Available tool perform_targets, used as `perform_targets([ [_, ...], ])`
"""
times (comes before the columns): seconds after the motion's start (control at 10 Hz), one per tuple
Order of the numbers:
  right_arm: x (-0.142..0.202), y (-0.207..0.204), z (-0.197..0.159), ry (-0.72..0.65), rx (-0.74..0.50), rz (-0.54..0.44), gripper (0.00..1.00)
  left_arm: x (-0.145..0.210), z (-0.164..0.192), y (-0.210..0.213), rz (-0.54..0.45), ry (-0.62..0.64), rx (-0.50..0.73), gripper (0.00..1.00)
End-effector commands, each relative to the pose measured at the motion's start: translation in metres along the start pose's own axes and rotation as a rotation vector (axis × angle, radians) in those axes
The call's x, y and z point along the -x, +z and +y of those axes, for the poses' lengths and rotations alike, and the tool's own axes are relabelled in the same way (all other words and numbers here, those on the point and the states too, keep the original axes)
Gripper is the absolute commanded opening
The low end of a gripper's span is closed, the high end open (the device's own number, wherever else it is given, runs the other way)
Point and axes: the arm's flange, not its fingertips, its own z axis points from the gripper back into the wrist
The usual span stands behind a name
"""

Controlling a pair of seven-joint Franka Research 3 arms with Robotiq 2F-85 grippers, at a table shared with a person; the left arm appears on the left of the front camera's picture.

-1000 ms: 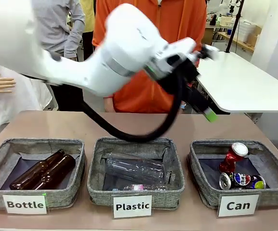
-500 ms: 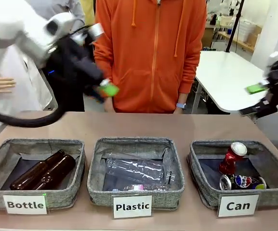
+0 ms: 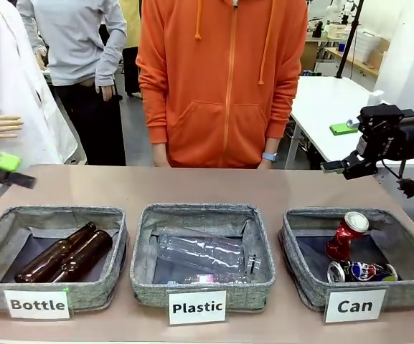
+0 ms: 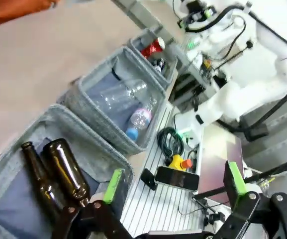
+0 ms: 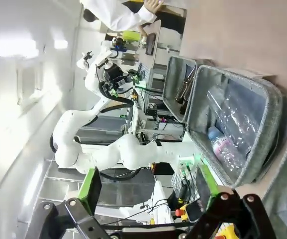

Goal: Sort the can waste into the basket.
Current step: Pick up the can waste from the table and place it in the right Fabric basket.

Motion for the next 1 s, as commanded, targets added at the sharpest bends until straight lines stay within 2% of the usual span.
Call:
perform_targets([
  [0.0, 0.0017, -0.003, 0.0045, 0.018, 0.015, 0.023, 1.0, -0.023, -0.01, -0.0215, 0.076, 0.014, -0.019, 1.0],
  [0.9, 0.0017, -0.003, 0.0045, 0.018, 0.015, 0.023, 1.0, -0.023, -0.01, -0.0215, 0.076, 0.014, -0.019, 1.0],
])
